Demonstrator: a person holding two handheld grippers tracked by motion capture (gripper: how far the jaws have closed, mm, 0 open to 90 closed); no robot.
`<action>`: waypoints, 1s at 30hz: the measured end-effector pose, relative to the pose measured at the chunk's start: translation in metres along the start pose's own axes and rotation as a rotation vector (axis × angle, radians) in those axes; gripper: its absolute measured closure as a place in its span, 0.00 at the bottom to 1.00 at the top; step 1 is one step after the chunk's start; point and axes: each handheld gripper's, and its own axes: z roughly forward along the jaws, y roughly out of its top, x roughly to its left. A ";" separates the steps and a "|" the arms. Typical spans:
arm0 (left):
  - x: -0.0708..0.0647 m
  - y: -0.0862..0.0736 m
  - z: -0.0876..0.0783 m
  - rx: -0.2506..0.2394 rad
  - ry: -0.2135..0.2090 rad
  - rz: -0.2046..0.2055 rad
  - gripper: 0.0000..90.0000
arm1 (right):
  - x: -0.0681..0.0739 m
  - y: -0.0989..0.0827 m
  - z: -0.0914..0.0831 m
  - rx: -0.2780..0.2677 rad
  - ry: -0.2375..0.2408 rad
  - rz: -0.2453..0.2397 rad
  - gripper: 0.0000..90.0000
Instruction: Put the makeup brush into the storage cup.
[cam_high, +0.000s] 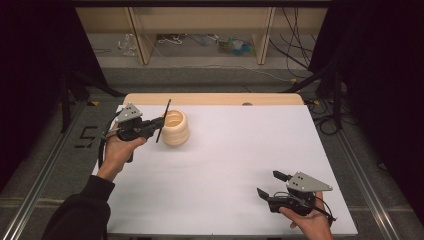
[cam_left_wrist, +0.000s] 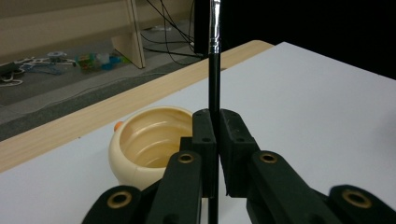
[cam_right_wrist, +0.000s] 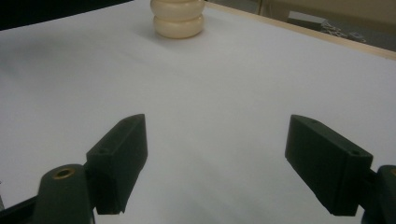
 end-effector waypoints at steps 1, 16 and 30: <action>0.000 0.000 0.000 -0.005 0.005 0.001 0.95 | 0.000 0.000 0.000 -0.002 -0.002 -0.001 0.25; 0.000 0.010 0.010 -0.107 0.048 -0.053 0.95 | 0.000 -0.001 0.001 -0.001 0.003 0.000 0.25; 0.006 0.024 0.026 -0.173 0.070 -0.052 0.95 | 0.000 0.000 0.000 0.004 -0.002 -0.001 0.25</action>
